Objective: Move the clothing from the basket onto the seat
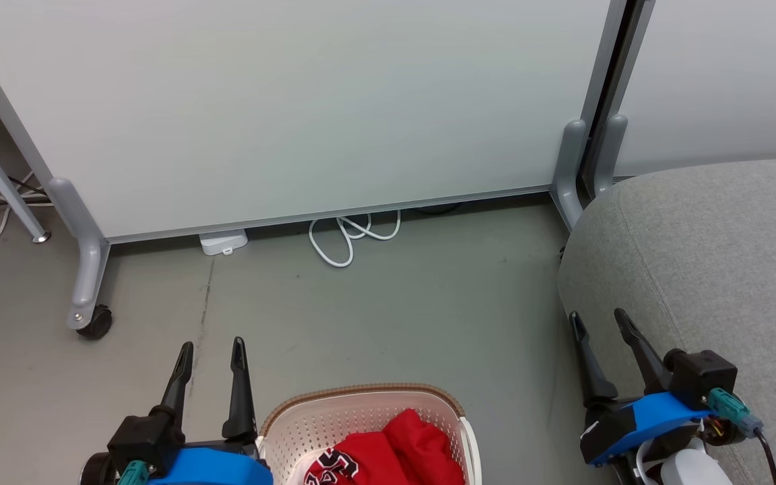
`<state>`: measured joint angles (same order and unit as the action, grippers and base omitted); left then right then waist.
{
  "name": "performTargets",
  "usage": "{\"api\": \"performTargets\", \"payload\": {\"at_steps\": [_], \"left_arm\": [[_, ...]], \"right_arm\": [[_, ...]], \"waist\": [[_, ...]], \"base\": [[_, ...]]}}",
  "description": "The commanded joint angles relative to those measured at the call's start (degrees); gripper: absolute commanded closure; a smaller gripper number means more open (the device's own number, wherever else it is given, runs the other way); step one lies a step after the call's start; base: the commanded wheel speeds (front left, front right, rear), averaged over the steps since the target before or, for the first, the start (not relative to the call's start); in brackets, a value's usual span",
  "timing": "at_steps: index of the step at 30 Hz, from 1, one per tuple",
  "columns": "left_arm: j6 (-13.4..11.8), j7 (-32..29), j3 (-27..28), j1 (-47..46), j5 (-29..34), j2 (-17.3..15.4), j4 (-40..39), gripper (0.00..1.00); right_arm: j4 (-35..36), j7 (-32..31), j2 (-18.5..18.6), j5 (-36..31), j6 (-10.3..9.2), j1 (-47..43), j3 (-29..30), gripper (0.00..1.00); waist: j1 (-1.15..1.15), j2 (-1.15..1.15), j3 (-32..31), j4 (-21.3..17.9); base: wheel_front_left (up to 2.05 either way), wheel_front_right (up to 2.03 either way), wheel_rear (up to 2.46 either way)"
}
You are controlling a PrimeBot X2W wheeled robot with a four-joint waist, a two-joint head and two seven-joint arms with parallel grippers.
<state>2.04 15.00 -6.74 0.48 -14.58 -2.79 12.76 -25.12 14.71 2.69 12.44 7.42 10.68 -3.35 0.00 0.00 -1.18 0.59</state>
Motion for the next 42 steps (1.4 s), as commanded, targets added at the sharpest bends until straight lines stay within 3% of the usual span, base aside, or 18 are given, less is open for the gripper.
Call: {"api": "performTargets", "payload": {"at_steps": [1, 17, 29, 42], "left_arm": [[-0.26, 0.28, -0.29, 0.3, 0.18, -0.18, 0.14, 0.0], [-0.54, 0.27, -1.01, -0.49, -0.87, -0.16, 1.18, 0.0], [0.68, -1.76, -1.2, -7.53, -2.47, -0.45, 7.22, 0.0], [3.45, -5.85, -1.85, -18.08, -8.81, -0.3, 20.9, 0.0]], "right_arm": [[-0.13, 0.16, 0.35, -0.35, 0.12, 0.83, -0.03, 0.0], [1.13, -0.23, 0.35, 0.1, 0.12, 1.15, 0.0, 0.0], [6.41, 0.22, 0.34, 1.92, 0.08, 7.32, -2.55, 0.0], [9.65, 0.57, 0.29, 4.23, 0.08, 14.43, -4.92, 0.0]], "waist": [[0.0, 0.0, -0.02, 0.03], [0.0, 0.0, 1.98, -0.15], [0.0, 0.0, 18.08, -3.66], [0.0, 0.0, 34.04, -9.36]], "base": [[0.0, 0.0, 0.0], [0.0, 0.0, 0.0], [0.0, 0.0, 0.0], [0.0, 0.0, 0.0]]}}
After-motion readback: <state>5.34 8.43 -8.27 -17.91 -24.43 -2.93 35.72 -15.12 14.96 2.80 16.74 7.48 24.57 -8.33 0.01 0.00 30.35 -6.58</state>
